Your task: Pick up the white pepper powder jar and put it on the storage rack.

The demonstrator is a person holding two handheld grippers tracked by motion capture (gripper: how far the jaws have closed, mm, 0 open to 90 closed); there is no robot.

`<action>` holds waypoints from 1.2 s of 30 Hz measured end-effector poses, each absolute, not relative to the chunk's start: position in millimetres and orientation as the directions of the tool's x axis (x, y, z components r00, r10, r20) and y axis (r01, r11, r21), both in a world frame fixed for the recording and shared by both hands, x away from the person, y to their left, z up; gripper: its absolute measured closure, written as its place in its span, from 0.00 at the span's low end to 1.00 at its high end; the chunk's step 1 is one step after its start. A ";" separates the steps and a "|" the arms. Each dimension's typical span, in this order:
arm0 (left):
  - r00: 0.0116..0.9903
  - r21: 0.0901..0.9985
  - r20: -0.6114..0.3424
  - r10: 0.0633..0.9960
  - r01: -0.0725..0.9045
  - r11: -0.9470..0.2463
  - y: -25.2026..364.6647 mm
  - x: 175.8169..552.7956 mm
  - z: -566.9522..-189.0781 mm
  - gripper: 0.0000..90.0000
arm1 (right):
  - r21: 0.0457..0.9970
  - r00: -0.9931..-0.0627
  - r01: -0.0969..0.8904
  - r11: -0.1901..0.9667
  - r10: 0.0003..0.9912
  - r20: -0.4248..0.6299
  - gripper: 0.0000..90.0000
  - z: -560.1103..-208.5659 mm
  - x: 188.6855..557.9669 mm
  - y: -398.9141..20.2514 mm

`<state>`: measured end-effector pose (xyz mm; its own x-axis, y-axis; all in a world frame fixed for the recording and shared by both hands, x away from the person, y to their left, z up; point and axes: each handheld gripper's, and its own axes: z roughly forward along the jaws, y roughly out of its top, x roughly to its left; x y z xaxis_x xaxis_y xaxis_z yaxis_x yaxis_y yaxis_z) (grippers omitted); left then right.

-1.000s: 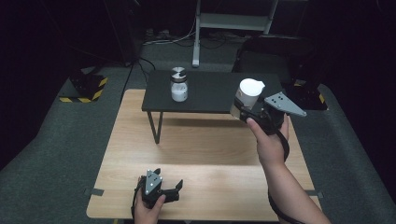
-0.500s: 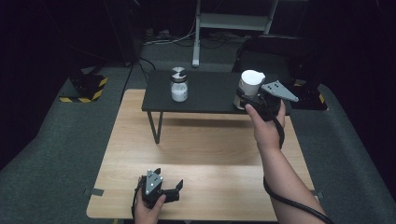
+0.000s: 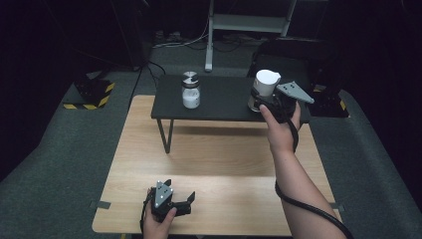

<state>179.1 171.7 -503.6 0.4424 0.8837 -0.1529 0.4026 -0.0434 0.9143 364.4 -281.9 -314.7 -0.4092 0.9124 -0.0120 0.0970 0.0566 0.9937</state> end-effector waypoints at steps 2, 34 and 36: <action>0.442 0.914 -0.157 0.883 0.404 -0.041 171.8 179.3 -503.6 0.01 | 0.994 -0.406 0.095 0.055 0.914 -0.012 0.35 -315.5 365.3 -280.7; 0.441 0.914 -0.149 0.885 0.403 -0.046 170.9 178.3 -503.3 0.01 | 0.993 -0.402 0.102 0.051 0.916 -0.006 0.34 -316.4 368.0 -279.0; 0.440 0.913 -0.154 0.884 0.406 -0.043 171.6 178.7 -503.2 0.01 | 0.992 -0.403 0.111 0.063 0.915 -0.013 0.32 -314.3 368.0 -278.7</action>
<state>178.7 171.6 -503.2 0.4404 0.8845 -0.1541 0.4056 -0.0429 0.9130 368.0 -278.7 -314.3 -0.4032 0.9150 -0.0131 0.1113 0.0632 0.9918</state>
